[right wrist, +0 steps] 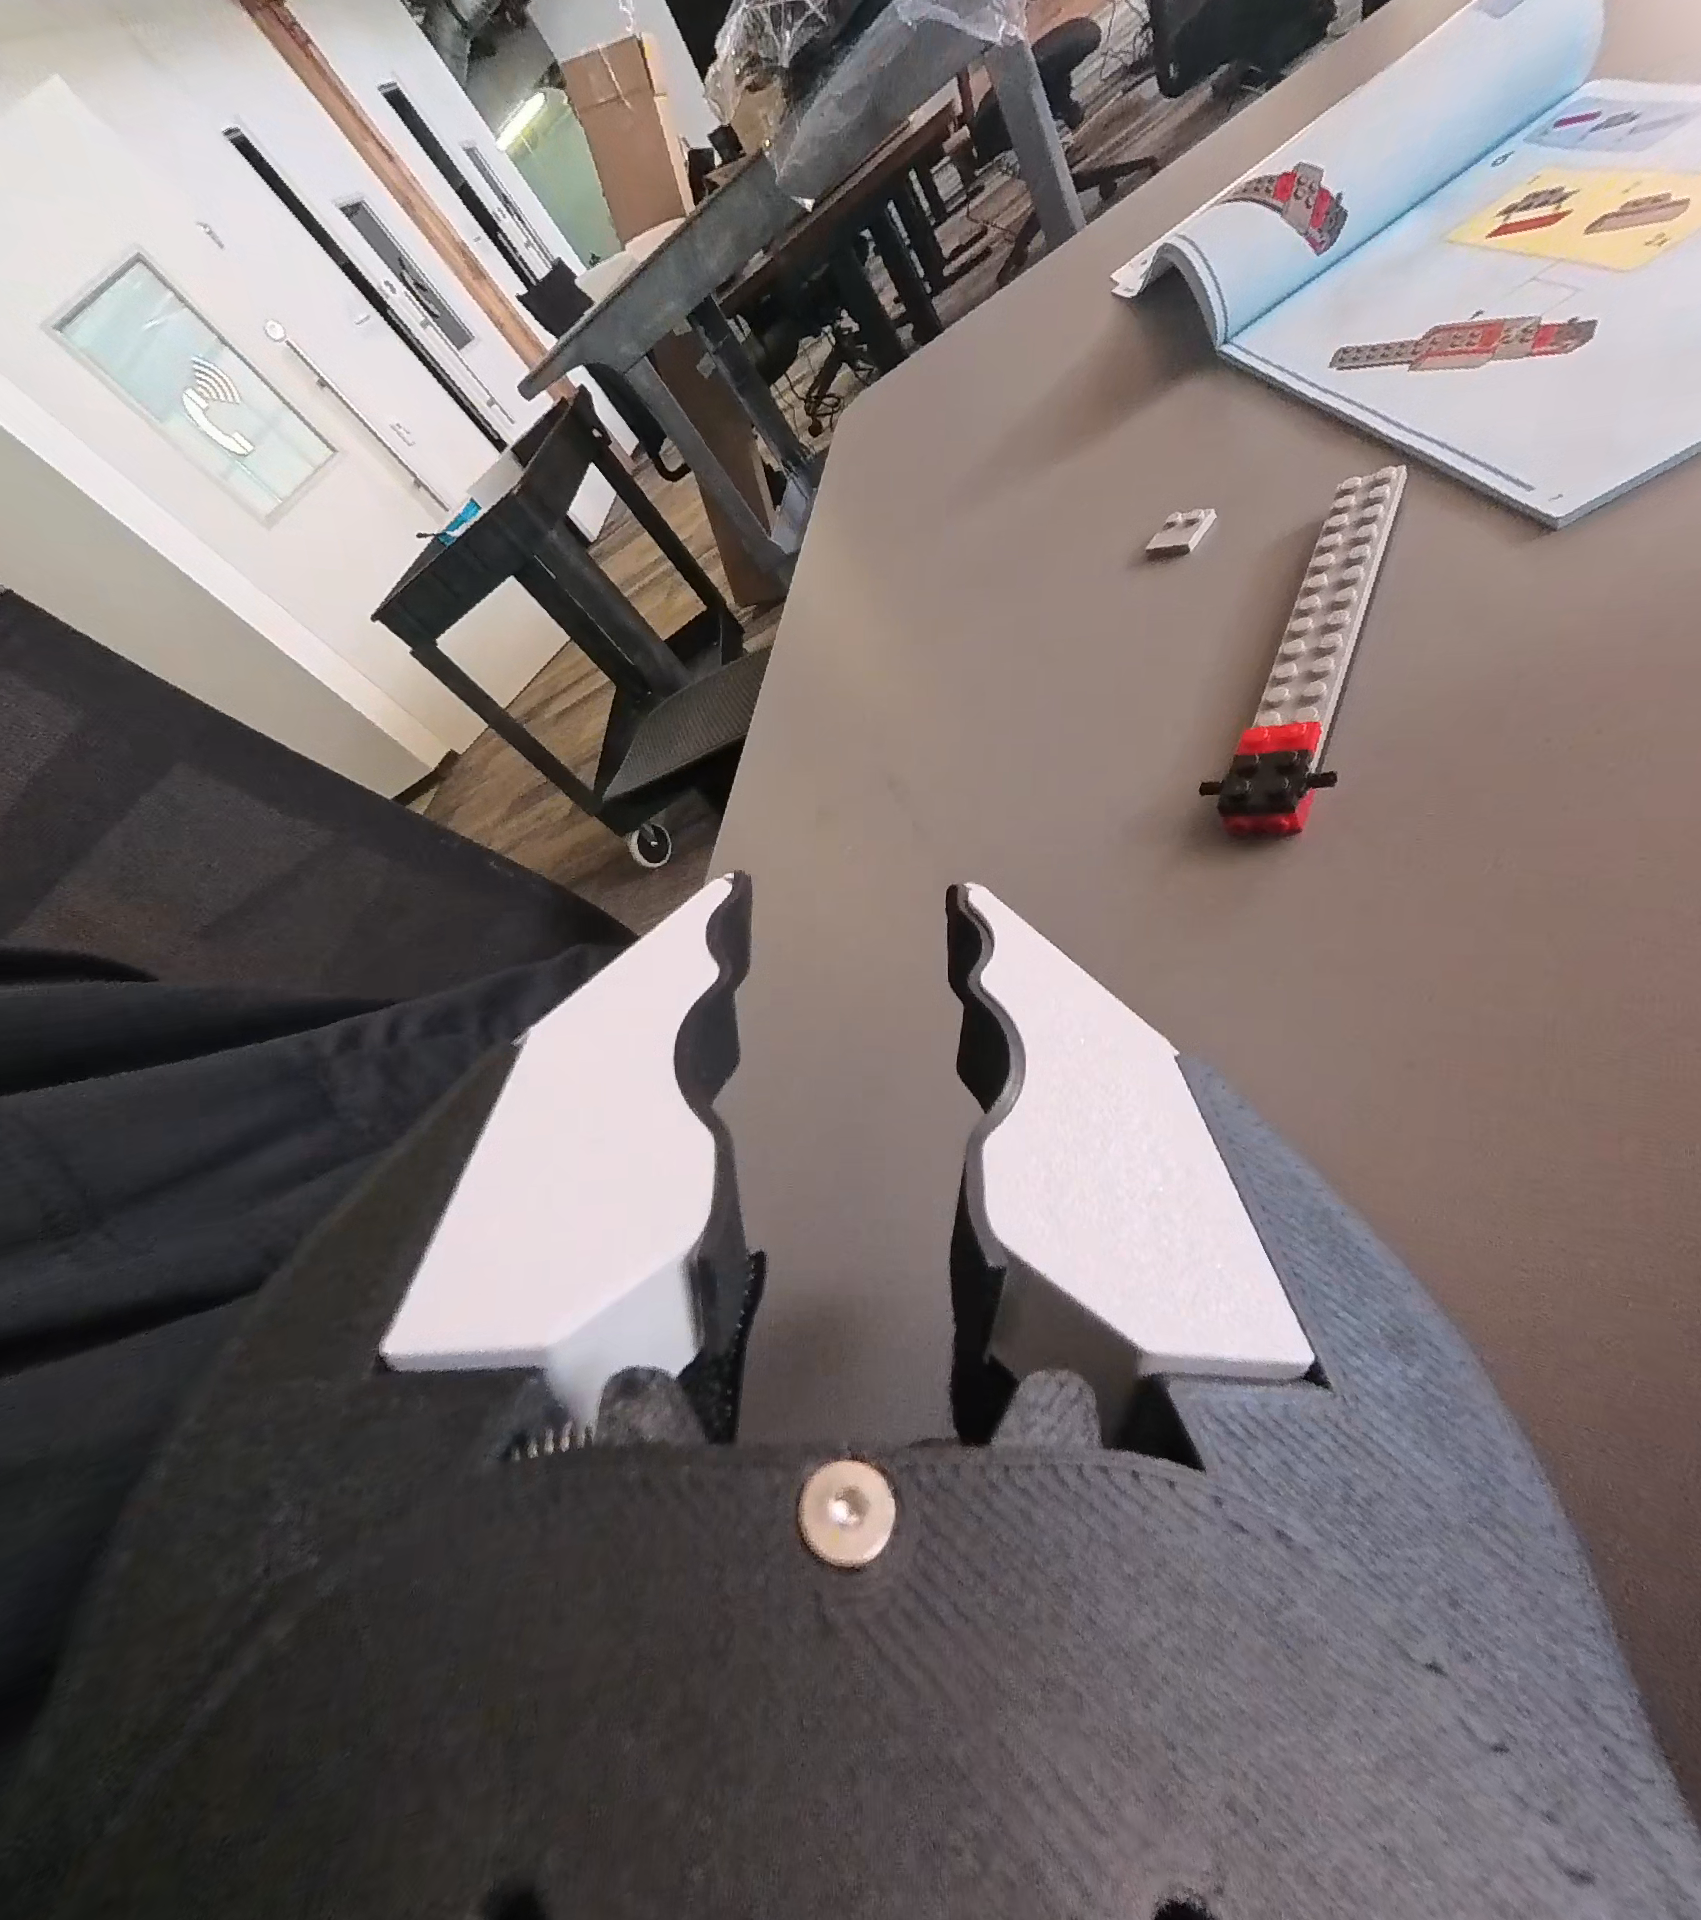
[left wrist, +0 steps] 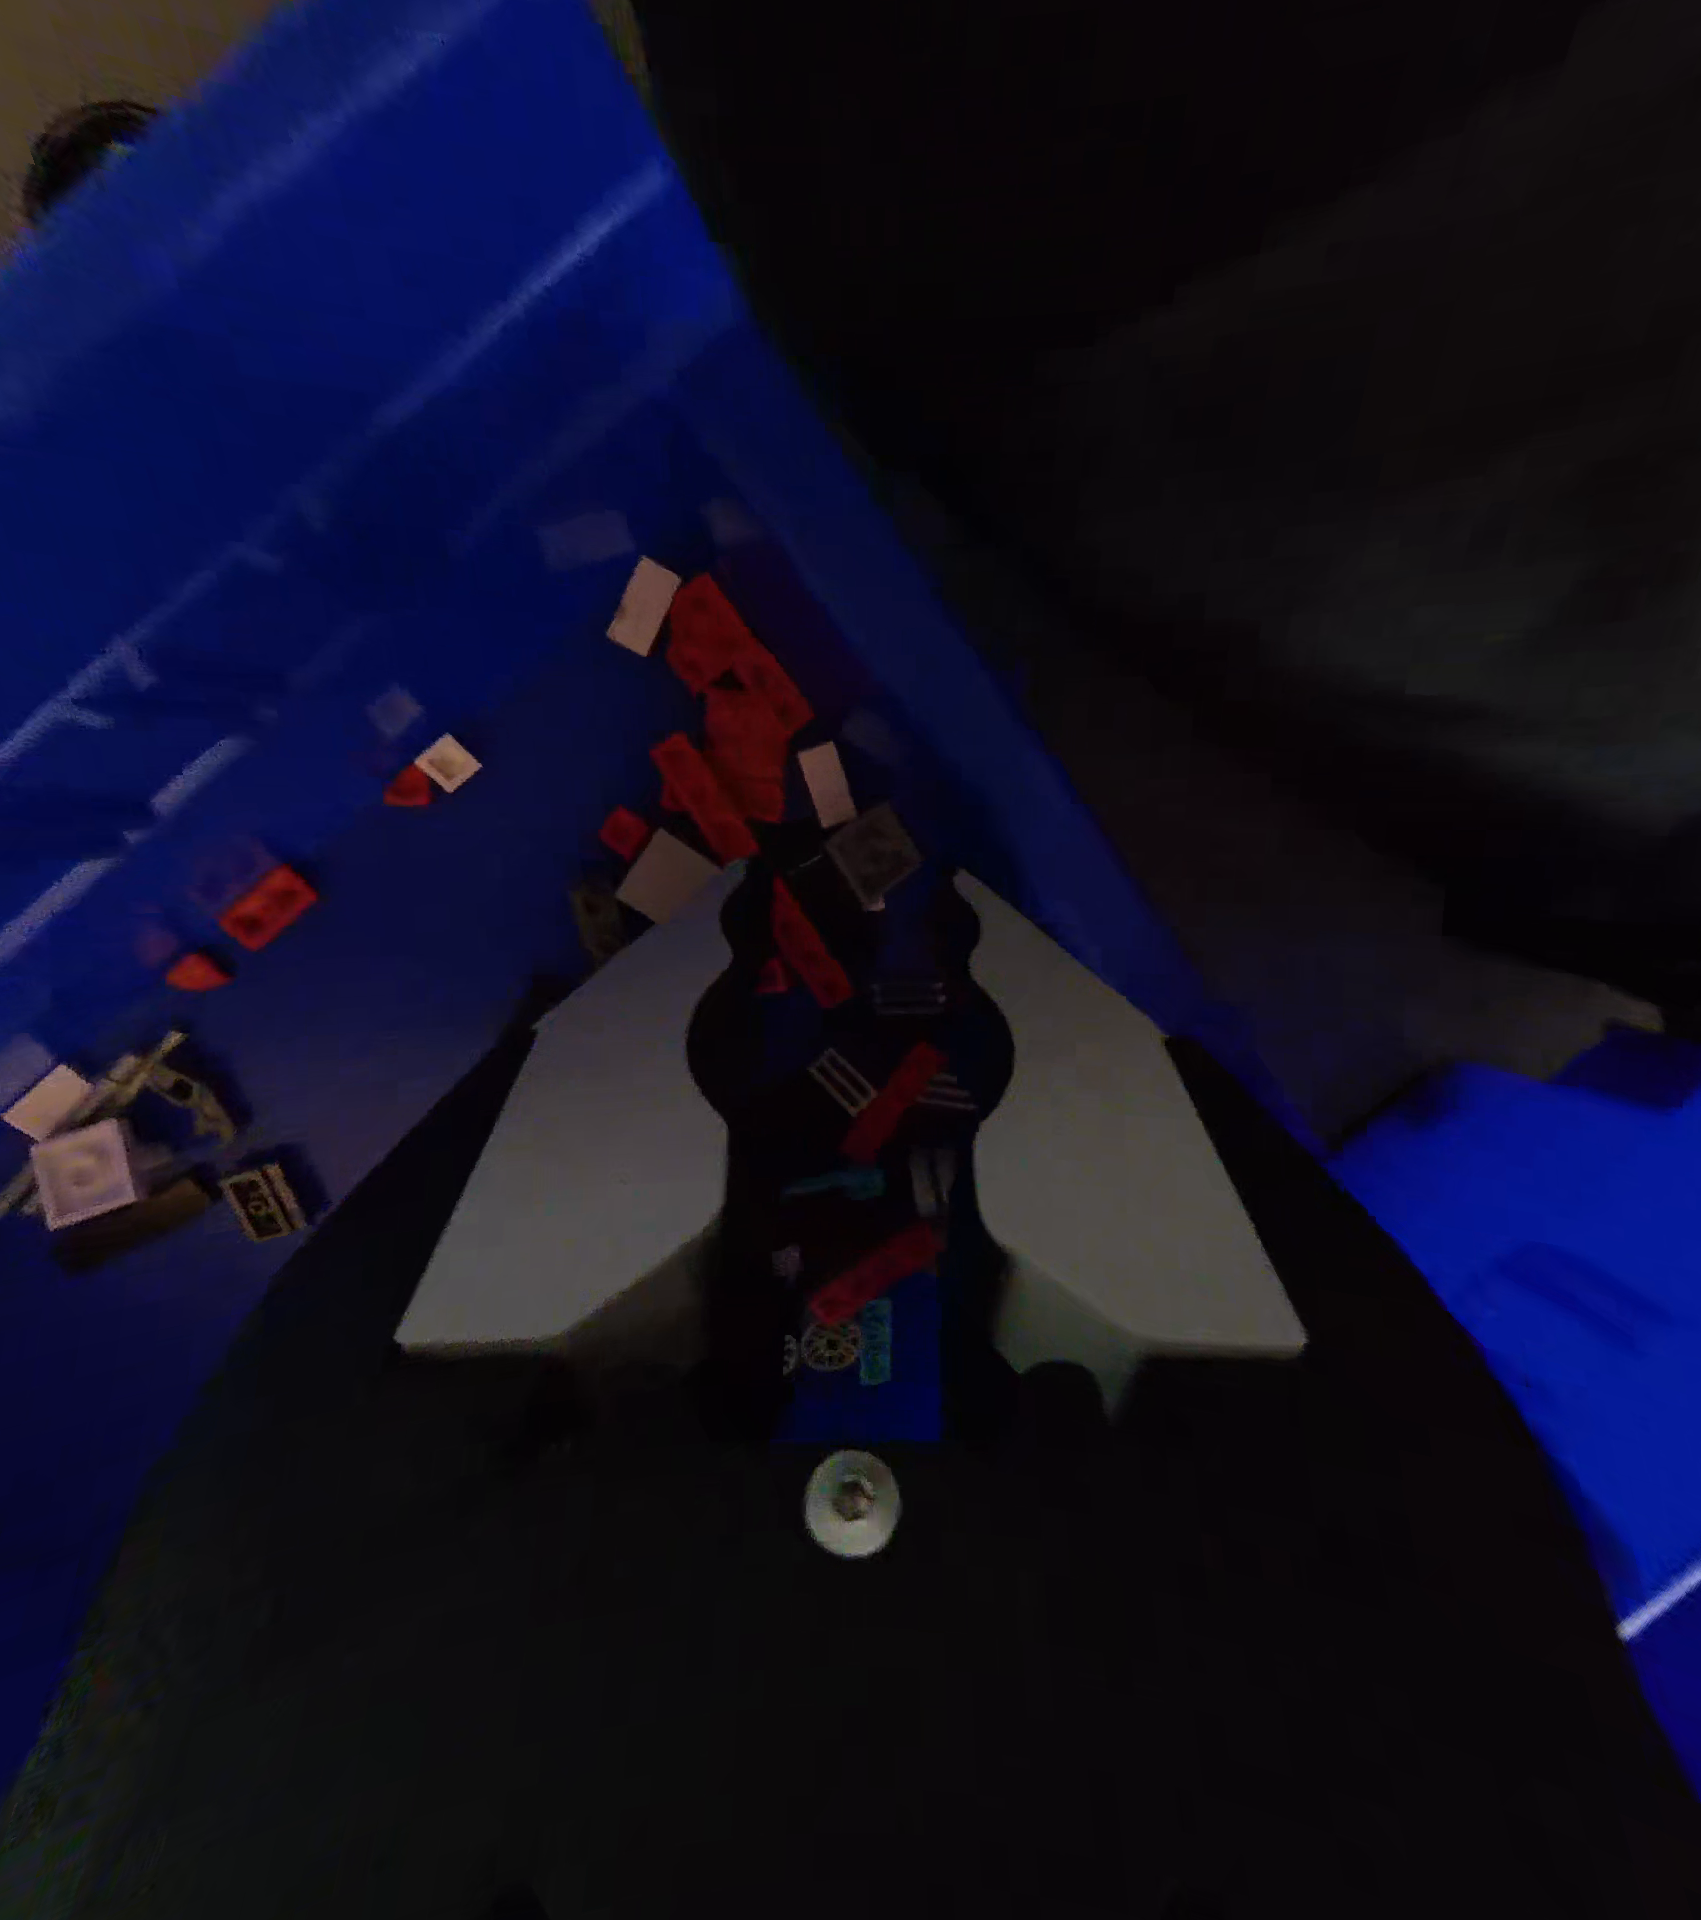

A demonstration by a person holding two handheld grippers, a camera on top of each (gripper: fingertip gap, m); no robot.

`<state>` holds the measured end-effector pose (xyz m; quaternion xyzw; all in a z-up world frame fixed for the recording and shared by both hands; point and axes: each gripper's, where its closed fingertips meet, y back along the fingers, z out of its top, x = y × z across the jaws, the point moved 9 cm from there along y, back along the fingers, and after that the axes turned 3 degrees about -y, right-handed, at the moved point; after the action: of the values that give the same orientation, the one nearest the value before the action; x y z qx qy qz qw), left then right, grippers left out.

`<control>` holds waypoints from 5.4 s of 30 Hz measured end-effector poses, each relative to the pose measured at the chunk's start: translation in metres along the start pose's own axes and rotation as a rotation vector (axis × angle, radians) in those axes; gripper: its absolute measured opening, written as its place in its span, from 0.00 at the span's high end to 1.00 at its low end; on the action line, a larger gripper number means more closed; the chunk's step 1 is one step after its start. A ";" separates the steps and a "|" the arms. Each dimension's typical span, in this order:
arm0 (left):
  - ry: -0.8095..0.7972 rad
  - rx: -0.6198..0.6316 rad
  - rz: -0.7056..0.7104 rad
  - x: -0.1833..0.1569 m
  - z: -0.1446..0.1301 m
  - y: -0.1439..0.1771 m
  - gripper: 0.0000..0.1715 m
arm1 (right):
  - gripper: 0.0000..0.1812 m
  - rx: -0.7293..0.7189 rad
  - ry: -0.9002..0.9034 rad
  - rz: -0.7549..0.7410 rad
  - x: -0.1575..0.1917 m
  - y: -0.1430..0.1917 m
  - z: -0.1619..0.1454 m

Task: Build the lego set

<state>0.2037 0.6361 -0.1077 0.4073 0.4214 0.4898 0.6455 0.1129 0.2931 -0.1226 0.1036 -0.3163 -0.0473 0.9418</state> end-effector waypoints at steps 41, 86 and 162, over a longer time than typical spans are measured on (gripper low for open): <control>0.948 -0.395 1.221 -0.442 -0.054 0.159 0.99 | 0.78 -0.163 -0.056 -0.088 -0.010 0.017 0.007; 2.900 -0.072 1.486 -1.136 -0.143 -0.157 0.77 | 0.77 -0.207 -0.279 -0.283 -0.078 -0.055 0.063; 1.782 -0.379 1.061 -0.574 -0.122 -0.078 0.77 | 0.78 0.243 0.119 -0.480 -0.054 -0.053 0.038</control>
<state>0.0167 0.0751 -0.1355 -0.0753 0.4279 0.8895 -0.1417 0.0459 0.2433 -0.1367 0.2904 -0.2302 -0.2246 0.9012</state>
